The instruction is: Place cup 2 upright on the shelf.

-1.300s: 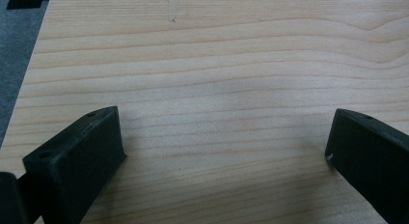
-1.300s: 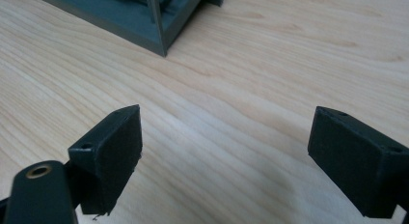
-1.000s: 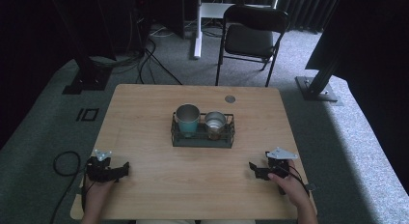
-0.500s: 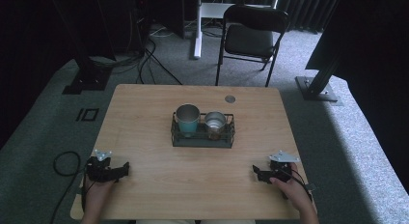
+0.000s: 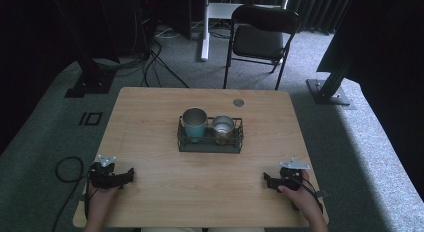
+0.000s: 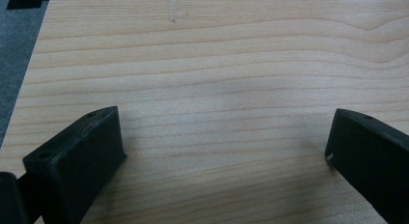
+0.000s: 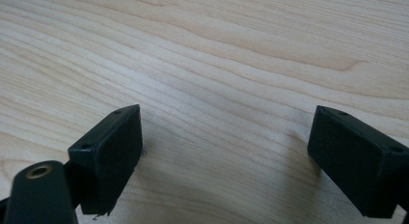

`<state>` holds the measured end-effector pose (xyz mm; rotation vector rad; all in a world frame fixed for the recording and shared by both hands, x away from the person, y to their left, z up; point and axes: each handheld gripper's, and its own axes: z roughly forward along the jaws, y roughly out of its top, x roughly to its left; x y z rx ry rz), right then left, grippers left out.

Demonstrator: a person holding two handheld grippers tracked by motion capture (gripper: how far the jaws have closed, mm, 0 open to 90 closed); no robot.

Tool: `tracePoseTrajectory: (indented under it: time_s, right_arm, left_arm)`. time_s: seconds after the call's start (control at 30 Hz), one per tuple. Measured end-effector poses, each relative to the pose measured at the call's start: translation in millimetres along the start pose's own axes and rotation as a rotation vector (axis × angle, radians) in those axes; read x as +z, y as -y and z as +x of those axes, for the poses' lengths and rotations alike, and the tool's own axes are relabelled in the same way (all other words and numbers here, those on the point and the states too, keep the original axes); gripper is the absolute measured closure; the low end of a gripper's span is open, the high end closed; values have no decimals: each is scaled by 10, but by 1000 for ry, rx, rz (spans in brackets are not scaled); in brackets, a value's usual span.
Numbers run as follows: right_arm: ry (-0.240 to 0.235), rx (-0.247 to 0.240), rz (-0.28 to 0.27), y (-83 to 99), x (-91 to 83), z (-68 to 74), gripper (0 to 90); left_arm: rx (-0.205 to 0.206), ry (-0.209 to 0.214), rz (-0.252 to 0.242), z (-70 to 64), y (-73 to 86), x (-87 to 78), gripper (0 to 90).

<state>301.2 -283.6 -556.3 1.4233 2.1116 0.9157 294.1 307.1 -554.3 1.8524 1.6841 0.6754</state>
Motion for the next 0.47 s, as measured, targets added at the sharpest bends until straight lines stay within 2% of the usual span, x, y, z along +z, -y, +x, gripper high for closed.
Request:
tracePoseTrajectory:
  time_s: [0.07, 0.47]
  right_arm:
    - [12, 11, 0, -3, 4, 16, 118]
    - [14, 10, 1, -4, 5, 16, 118]
  left_arm:
    - [0, 0, 0, 0, 0, 0, 4]
    - [0, 0, 0, 0, -1, 0, 4]
